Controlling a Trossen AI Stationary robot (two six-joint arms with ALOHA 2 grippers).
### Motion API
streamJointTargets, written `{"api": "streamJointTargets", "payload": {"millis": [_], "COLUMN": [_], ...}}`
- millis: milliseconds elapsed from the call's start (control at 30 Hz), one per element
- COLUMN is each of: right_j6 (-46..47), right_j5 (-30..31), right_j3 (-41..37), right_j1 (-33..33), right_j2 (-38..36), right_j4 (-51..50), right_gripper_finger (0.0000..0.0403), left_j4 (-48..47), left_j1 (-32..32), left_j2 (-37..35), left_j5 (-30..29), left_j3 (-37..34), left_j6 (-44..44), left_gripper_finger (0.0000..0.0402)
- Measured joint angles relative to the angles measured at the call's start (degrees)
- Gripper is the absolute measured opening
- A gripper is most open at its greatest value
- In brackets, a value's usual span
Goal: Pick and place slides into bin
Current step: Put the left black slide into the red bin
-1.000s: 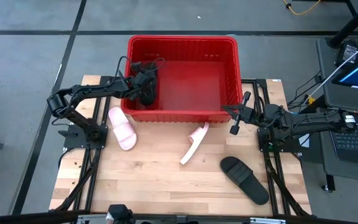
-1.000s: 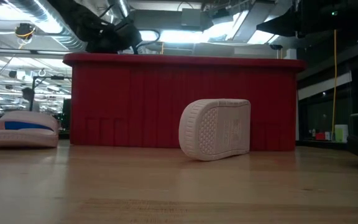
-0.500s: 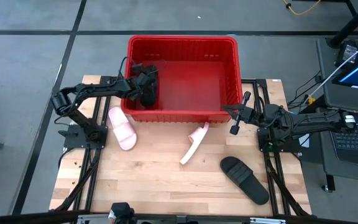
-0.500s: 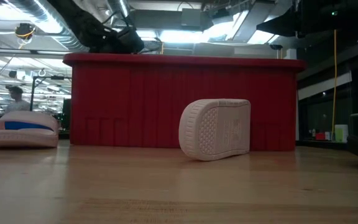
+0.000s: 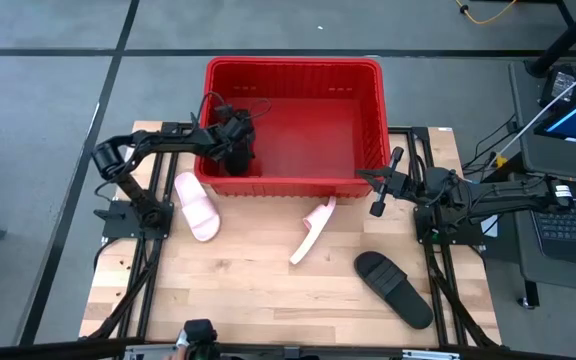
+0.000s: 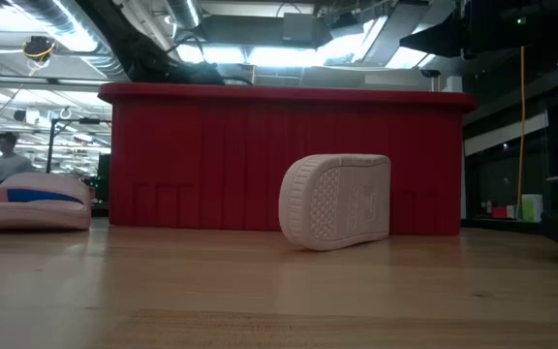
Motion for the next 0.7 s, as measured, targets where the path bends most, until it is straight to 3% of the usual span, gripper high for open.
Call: {"api": "streamJointTargets", "payload": {"millis": [700], "right_j6": [-0.2], "right_j5": [0.0], "right_j3": [0.0], "right_j1": [0.0], "right_j2": [0.0], "right_j4": [0.0], "right_gripper_finger": [0.0006], "left_j4": [-0.5], "left_j1": [0.3], "left_j2": [0.4], "left_j5": [0.9], "left_j3": [0.0], "left_j6": [2.5], "left_gripper_finger": [0.0004]}}
